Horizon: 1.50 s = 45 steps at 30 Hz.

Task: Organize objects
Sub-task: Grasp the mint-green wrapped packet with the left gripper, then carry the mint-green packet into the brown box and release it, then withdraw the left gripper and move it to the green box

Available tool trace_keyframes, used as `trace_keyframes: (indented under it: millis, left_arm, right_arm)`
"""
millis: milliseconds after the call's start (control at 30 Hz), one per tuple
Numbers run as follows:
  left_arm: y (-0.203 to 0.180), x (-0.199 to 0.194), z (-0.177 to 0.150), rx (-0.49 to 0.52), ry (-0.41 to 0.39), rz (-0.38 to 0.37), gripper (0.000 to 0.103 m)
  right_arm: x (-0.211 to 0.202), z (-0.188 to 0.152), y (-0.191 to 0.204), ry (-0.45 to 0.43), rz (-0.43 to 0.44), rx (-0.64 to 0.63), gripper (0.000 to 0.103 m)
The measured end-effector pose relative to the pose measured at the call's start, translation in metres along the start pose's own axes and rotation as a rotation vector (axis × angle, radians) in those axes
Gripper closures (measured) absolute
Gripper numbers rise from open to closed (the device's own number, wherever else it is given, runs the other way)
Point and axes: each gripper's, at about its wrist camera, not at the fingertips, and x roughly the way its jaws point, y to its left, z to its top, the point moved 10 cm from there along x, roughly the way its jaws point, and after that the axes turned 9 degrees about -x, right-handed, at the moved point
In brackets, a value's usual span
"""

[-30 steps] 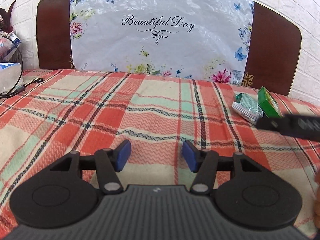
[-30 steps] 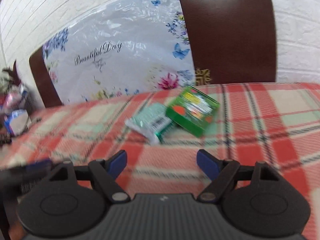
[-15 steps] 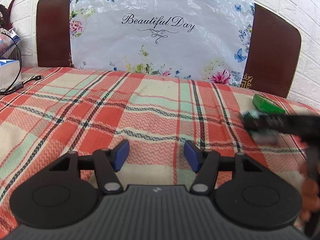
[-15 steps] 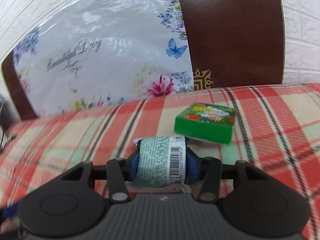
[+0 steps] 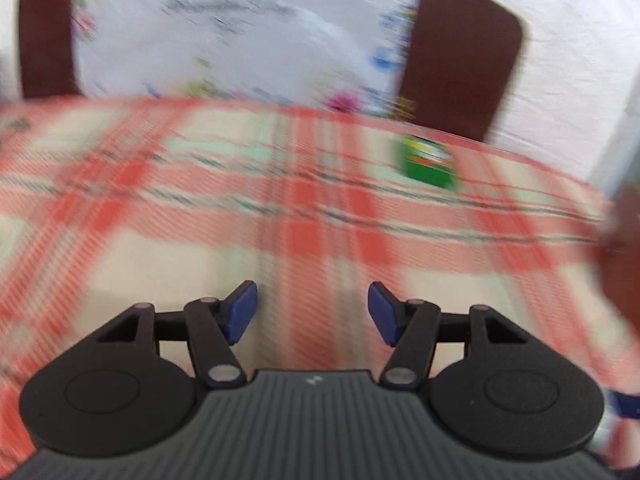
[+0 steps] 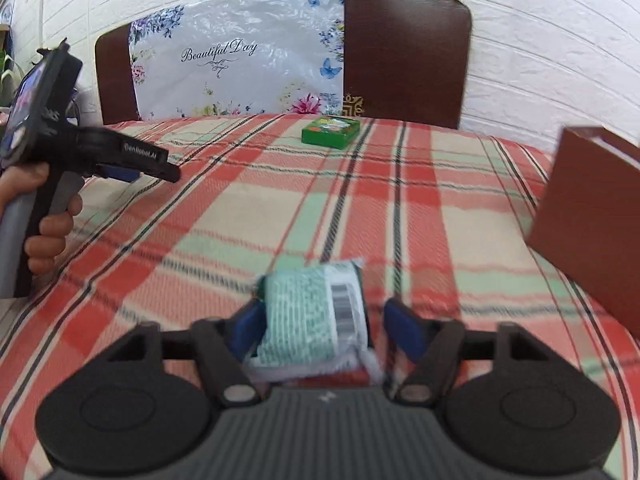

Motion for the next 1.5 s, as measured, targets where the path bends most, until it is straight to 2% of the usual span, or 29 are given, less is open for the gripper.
trace_keyframes:
  millis: [67, 133, 200, 267, 367, 400, 433, 467, 533, 600, 700, 833, 967, 1100, 1200, 1233, 1267, 1333, 1433, 1500]
  left_arm:
    - [-0.031, -0.011, -0.021, -0.065, 0.126, -0.131, 0.042]
    - [-0.062, -0.021, -0.039, -0.086, 0.231, -0.223, 0.045]
    - [-0.086, -0.026, -0.054, -0.039, 0.288, -0.241, 0.045]
    - [-0.102, -0.022, -0.065, 0.012, 0.322, -0.227, 0.044]
    - [-0.114, -0.006, -0.084, 0.02, 0.38, -0.21, 0.045]
    - [-0.118, -0.004, -0.084, 0.025, 0.36, -0.21, 0.047]
    - [-0.123, -0.002, -0.084, 0.035, 0.355, -0.211, 0.051]
    - [-0.128, -0.001, -0.084, 0.029, 0.365, -0.22, 0.06]
    - [-0.14, -0.001, -0.078, 0.038, 0.377, -0.218, 0.063]
    - [-0.162, -0.009, -0.068, 0.088, 0.347, -0.246, 0.064]
    - [-0.209, -0.024, -0.044, 0.169, 0.28, -0.319, 0.064]
    - [-0.282, -0.031, -0.024, 0.256, 0.224, -0.416, 0.064]
    - [-0.352, -0.019, -0.025, 0.342, 0.189, -0.485, 0.063]
    - [-0.4, 0.005, -0.043, 0.41, 0.202, -0.513, 0.062]
    - [-0.42, 0.023, -0.057, 0.459, 0.202, -0.485, 0.06]
    - [-0.423, 0.029, -0.062, 0.477, 0.196, -0.466, 0.06]
    - [-0.426, 0.034, -0.064, 0.491, 0.191, -0.448, 0.06]
    - [-0.423, 0.039, -0.066, 0.502, 0.185, -0.418, 0.06]
    - [-0.409, 0.03, -0.059, 0.484, 0.177, -0.427, 0.06]
    - [-0.397, 0.02, -0.047, 0.466, 0.141, -0.443, 0.06]
  right_arm:
    - [-0.008, -0.007, -0.004, -0.003, 0.001, 0.017, 0.029]
    - [-0.01, -0.007, -0.005, -0.006, 0.006, 0.013, 0.029]
    - [-0.009, -0.005, -0.004, 0.003, 0.02, 0.002, 0.029]
    - [-0.011, -0.005, -0.002, -0.003, 0.03, -0.028, 0.025]
    - [-0.007, -0.008, 0.001, 0.012, 0.036, -0.055, 0.026]
    - [-0.006, -0.008, 0.001, 0.011, 0.049, -0.051, 0.032]
    - [-0.006, -0.009, 0.002, 0.008, 0.054, -0.055, 0.048]
    - [-0.007, -0.009, 0.003, -0.003, 0.064, -0.063, 0.054]
    - [-0.009, -0.008, 0.0, -0.012, 0.062, -0.049, 0.056]
    - [-0.014, -0.005, -0.009, -0.036, 0.037, -0.033, 0.057]
    - [-0.036, 0.014, -0.037, -0.122, -0.024, -0.009, 0.057]
    - [-0.07, 0.041, -0.093, -0.235, -0.172, 0.01, 0.057]
    - [-0.09, 0.051, -0.158, -0.28, -0.301, 0.073, 0.056]
    - [-0.094, 0.04, -0.213, -0.263, -0.389, 0.149, 0.056]
    - [-0.09, 0.026, -0.243, -0.223, -0.439, 0.197, 0.055]
    - [-0.086, 0.021, -0.251, -0.205, -0.455, 0.212, 0.053]
    - [-0.083, 0.016, -0.258, -0.193, -0.478, 0.224, 0.046]
    - [-0.079, 0.007, -0.268, -0.172, -0.511, 0.238, 0.042]
    - [-0.083, 0.002, -0.268, -0.191, -0.505, 0.278, 0.042]
    - [-0.088, 0.007, -0.263, -0.22, -0.517, 0.272, 0.042]
